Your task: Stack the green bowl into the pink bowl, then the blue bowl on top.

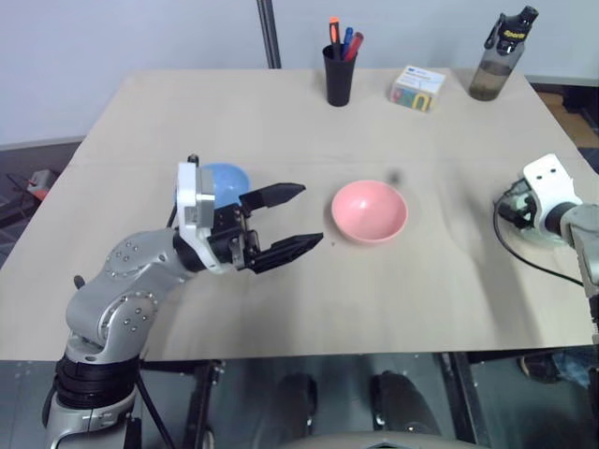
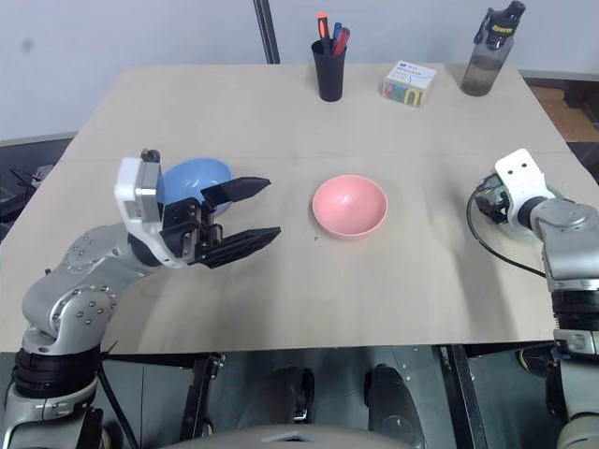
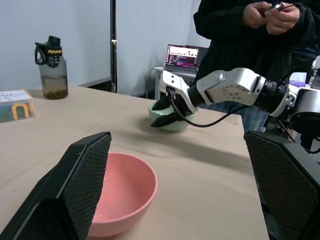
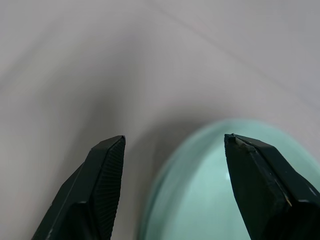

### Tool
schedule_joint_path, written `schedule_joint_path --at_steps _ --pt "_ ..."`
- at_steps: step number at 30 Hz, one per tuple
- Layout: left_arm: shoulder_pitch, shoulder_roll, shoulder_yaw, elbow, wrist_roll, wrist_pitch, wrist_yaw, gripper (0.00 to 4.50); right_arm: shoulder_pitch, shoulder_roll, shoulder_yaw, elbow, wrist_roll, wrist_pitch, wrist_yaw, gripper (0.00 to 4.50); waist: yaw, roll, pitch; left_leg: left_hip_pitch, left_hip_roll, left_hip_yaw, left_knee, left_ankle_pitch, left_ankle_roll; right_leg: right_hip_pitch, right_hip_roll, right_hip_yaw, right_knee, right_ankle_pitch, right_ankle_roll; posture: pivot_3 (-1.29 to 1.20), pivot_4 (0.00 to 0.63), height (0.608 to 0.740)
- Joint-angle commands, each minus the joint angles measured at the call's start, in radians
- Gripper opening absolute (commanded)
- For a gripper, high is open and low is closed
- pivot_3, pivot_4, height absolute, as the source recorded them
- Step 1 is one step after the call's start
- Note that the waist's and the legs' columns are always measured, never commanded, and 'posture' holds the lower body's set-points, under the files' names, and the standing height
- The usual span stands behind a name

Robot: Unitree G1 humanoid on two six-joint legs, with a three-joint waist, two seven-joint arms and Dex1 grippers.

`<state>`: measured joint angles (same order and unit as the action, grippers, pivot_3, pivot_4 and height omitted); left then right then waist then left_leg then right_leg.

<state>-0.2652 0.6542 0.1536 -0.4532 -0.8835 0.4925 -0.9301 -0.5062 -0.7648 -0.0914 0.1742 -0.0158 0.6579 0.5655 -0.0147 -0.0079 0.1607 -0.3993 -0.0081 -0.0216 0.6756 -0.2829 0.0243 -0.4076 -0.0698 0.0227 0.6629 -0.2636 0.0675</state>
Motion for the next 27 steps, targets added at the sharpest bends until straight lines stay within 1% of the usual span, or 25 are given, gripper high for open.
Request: schedule_joint_path --at_steps 1,2,5,6,7,8,11,14,15,18,20,21,22,26,27 --pt "-0.016 -0.003 0.017 -0.013 0.010 -0.024 -0.001 4.50 0.000 -0.004 -0.008 0.008 -0.002 -0.005 -0.017 2.77 -0.001 0.000 0.000 0.000 0.000 0.000 0.000 0.000 0.000 0.000 0.000 0.000 0.000 0.000 0.000 0.00 0.150 0.740" --pt "-0.016 -0.004 0.018 -0.012 0.011 -0.025 -0.001 4.50 -0.002 -0.003 -0.006 0.016 -0.004 -0.008 -0.020 2.53 -0.001 0.000 0.000 0.000 0.000 0.000 0.000 0.000 0.000 0.000 0.000 0.000 0.000 0.000 0.000 0.00 0.150 0.740" --pt "-0.005 -0.011 0.020 -0.020 0.017 -0.030 0.005 4.50 -0.017 -0.004 0.000 0.036 -0.007 -0.027 -0.023 1.25 -0.001 0.000 0.000 0.000 0.000 0.000 0.000 0.000 0.000 0.000 0.000 0.000 0.000 0.000 0.000 0.00 0.150 0.740" --pt "-0.002 -0.014 0.020 -0.023 0.019 -0.031 0.008 4.50 -0.022 -0.005 0.003 0.042 -0.008 -0.034 -0.023 1.04 -0.001 0.000 0.000 0.000 0.000 0.000 0.000 0.000 0.000 0.000 0.000 0.000 0.000 0.000 0.000 0.00 0.150 0.740" --pt "0.001 -0.018 0.021 -0.026 0.019 -0.032 0.012 4.50 -0.027 -0.006 0.007 0.048 -0.009 -0.039 -0.022 0.47 -0.001 0.000 0.000 0.000 0.000 0.000 0.000 0.000 0.000 0.000 0.000 0.000 0.000 0.000 0.000 0.00 0.150 0.740" --pt "0.004 -0.020 0.023 -0.029 0.020 -0.033 0.015 4.50 -0.030 -0.008 0.010 0.052 -0.010 -0.042 -0.021 0.05 -0.001 0.000 0.000 0.000 0.000 0.000 0.000 0.000 0.000 0.000 0.000 0.000 0.000 0.000 0.000 0.00 0.150 0.740" --pt "0.014 -0.026 0.024 -0.034 0.025 -0.039 0.024 4.50 -0.044 -0.013 0.023 0.067 -0.018 -0.062 -0.016 0.05 -0.001 0.000 0.000 0.000 0.000 0.000 0.000 0.000 0.000 0.000 0.000 0.000 0.000 0.000 0.000 0.00 0.150 0.740" --pt "0.030 -0.030 0.038 -0.038 0.026 -0.044 0.039 4.50 -0.059 -0.011 0.034 0.039 -0.004 -0.091 0.013 0.05 -0.002 0.000 0.000 0.000 0.000 0.000 0.000 0.000 0.000 0.000 0.000 0.000 0.000 0.000 0.000 0.00 0.150 0.740" --pt "0.038 -0.030 0.048 -0.039 0.025 -0.045 0.046 4.50 -0.064 -0.002 0.035 0.002 0.024 -0.111 0.047 0.05 -0.002 0.000 0.000 0.000 0.000 0.000 0.000 0.000 0.000 0.000 0.000 0.000 0.000 0.000 0.000 0.00 0.150 0.740" --pt "0.077 -0.032 0.092 -0.037 0.041 -0.053 0.093 4.50 -0.064 0.042 0.052 -0.203 0.179 -0.174 0.227 0.05 -0.011 0.000 0.000 0.000 0.002 0.000 0.000 0.000 0.000 0.000 0.001 0.001 0.000 0.000 0.000 0.00 0.150 0.740" --pt "0.127 -0.027 0.121 -0.038 0.098 -0.076 0.128 4.50 -0.072 0.095 0.093 -0.366 0.277 -0.088 0.276 0.05 -0.017 0.000 0.000 0.000 0.003 0.000 0.000 0.000 0.000 0.000 0.001 0.000 0.000 0.000 0.000 0.00 0.150 0.740" --pt "0.142 -0.027 0.130 -0.038 0.117 -0.083 0.143 4.50 -0.075 0.110 0.110 -0.415 0.305 -0.056 0.287 0.05 -0.023 0.001 0.000 0.000 0.003 0.000 0.000 0.000 0.000 0.000 0.001 0.000 0.000 0.000 0.000 0.00 0.150 0.740" --pt "0.156 -0.027 0.139 -0.040 0.127 -0.086 0.157 4.50 -0.076 0.119 0.126 -0.454 0.326 -0.028 0.300 0.05 -0.025 0.001 0.000 0.000 0.003 0.000 0.000 0.000 0.000 0.000 0.002 0.000 0.000 0.000 0.000 0.00 0.150 0.740" --pt "0.191 -0.032 0.204 -0.060 0.112 -0.075 0.223 4.50 -0.082 0.182 0.221 -0.542 0.385 0.031 0.320 0.05 -0.001 -0.001 0.000 -0.001 0.001 -0.004 0.003 -0.001 0.001 0.001 0.000 -0.004 0.000 0.000 0.000 0.00 0.150 0.740" --pt "0.192 -0.032 0.216 -0.064 0.105 -0.071 0.233 4.50 -0.076 0.185 0.244 -0.546 0.382 0.034 0.328 0.39 0.005 -0.001 0.000 -0.001 0.001 -0.004 0.004 -0.001 0.001 0.002 -0.001 -0.004 0.000 0.000 0.000 0.00 0.150 0.740"
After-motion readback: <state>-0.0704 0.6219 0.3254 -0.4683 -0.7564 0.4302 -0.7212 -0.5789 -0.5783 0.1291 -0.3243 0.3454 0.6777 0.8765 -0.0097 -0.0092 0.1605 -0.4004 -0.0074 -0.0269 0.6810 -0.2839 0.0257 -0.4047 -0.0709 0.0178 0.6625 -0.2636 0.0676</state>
